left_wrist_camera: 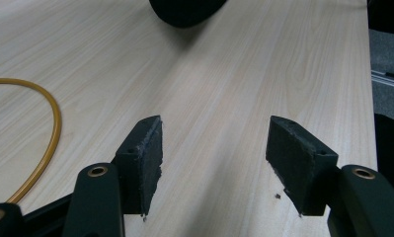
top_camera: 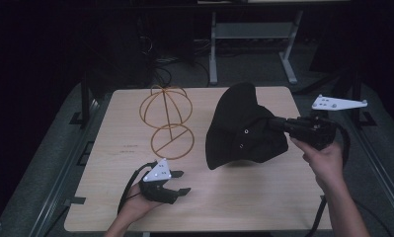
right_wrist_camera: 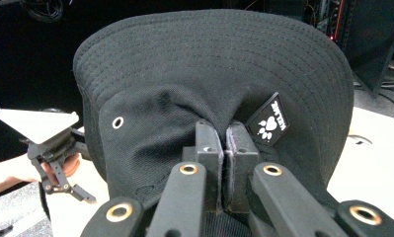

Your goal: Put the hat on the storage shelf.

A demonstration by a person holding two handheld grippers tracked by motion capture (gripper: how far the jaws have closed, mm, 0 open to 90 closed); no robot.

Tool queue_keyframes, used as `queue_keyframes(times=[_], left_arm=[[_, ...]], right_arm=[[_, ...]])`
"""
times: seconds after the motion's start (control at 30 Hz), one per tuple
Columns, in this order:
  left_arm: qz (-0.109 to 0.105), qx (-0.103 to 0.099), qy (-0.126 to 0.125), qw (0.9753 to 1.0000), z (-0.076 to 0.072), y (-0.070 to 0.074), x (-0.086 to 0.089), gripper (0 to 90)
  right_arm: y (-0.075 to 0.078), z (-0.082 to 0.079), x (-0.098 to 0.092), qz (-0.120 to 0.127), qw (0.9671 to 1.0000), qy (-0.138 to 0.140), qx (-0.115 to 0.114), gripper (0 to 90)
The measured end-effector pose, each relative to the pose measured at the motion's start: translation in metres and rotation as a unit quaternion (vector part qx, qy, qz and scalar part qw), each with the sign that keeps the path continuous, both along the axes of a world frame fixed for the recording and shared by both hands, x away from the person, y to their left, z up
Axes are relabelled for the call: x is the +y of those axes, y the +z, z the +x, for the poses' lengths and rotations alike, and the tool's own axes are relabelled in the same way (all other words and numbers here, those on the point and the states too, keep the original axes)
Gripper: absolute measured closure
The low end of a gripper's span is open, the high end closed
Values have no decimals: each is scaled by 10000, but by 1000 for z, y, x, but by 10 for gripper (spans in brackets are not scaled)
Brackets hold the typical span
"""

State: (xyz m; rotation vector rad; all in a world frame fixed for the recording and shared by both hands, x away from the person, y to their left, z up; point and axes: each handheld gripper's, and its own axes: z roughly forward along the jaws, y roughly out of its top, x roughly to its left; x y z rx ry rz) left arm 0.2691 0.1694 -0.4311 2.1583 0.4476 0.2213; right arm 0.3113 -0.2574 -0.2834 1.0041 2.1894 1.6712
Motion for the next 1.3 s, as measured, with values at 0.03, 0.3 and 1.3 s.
queue_keyframes(times=[0.03, 0.3, 1.3], left_arm=[[-19, 19, 12, 10000, 1, -1, 0, 385], [-21, 22, 23, 10000, 3, -1, 0, 384], [45, 36, 6, 10000, 2, -5, -4, 373]], right_arm=[[2, 1, 1, 8, 10000, 13, -17, 865], [17, 8, 9, -30, 9999, 49, -111, 865], [74, 37, 64, -68, 9986, 392, -340, 864]])
